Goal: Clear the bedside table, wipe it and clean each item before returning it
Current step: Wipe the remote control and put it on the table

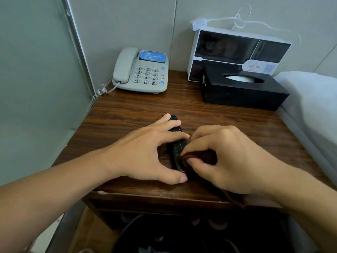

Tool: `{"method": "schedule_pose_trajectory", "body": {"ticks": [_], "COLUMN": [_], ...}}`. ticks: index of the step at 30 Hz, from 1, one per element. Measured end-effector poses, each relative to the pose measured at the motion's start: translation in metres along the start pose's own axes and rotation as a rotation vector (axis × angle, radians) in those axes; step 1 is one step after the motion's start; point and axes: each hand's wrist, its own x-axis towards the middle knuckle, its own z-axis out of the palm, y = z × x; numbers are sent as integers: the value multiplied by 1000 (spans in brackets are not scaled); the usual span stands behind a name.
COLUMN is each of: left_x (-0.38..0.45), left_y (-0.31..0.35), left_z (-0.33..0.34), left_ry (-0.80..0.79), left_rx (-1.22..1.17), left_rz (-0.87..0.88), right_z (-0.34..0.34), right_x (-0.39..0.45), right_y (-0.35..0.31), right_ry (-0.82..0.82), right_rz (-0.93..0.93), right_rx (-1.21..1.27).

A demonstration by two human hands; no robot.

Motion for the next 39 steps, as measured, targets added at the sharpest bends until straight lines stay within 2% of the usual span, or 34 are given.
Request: {"method": "schedule_pose_trajectory", "body": {"ticks": [2,7,10,15,20,25,29,33,37,39], "left_x": [0,1,1,1,1,1,1,0,1,1], "left_y": [1,2,2,2,1,1,-1,-1,0,0], "left_z": [1,2,2,2,4,3,3,3,3,3], "left_ry": [4,4,8,12,16,17,16,5,18,13], "left_rx": [7,-6,-26,-8,-6,15,-7,3,-29,-13], "left_rz": [2,4,15,-2,14,1,24,18,34,26], "right_z": [-6,1,9,-6,2,-16,-2,-12,-2,-5], "right_x": [-7,-2,2,-11,5,5,13,11,14,14], "right_y": [7,4,-3,6,3,6,2,4,-3,-2], "right_ry": [-36,50,31,-80,14,-155,-24,-111,-22,-71], "right_rz": [24,-37,-67,-89,-87,-99,-131,-127,-117,-102], "right_rx": [-16,51,-40,36,59,73,11,-6,-8,-48]}}
